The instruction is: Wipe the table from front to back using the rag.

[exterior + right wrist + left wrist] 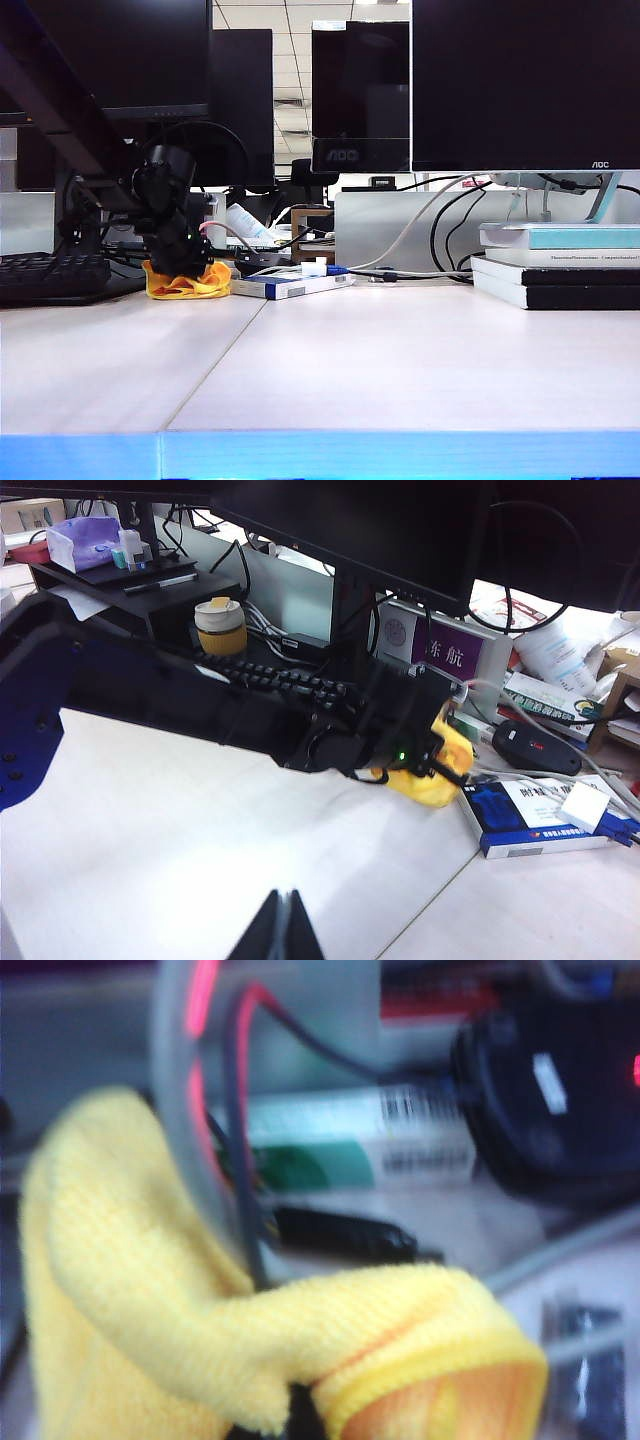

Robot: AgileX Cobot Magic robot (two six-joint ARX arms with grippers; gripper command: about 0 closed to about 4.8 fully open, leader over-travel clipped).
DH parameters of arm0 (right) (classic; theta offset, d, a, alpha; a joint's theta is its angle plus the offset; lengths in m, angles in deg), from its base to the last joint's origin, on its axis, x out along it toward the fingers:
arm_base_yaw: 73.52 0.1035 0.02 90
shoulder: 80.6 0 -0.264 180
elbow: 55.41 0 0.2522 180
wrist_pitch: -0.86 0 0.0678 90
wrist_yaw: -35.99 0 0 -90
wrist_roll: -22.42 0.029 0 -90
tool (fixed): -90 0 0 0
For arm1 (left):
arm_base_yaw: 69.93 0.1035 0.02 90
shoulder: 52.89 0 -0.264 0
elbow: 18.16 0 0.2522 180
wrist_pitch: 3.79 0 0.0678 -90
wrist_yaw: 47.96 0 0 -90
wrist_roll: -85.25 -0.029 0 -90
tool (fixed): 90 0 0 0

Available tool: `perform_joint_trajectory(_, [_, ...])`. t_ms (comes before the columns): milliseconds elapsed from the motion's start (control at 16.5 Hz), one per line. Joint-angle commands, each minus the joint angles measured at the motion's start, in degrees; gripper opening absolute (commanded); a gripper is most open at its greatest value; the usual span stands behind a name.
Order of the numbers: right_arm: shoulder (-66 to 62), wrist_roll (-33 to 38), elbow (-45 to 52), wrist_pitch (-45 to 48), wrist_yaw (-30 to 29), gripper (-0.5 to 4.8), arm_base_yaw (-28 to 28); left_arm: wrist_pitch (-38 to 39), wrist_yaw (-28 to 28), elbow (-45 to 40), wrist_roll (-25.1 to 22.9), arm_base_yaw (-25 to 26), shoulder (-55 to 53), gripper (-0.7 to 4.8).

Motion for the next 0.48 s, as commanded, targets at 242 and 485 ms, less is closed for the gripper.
perform_joint_trajectory(242, [0.13,0.04,-0.26,0.96,-0.11,-0.01,0.02,4.22,-1.42,0.94,0.02,-0.02,-0.04,-0.06])
perform_joint_trajectory(485, [0.13,0.00,-0.26,0.98,-0.07,-0.01,0.00,11.91,-1.20,0.96,-0.59,0.00,0.24,-0.06])
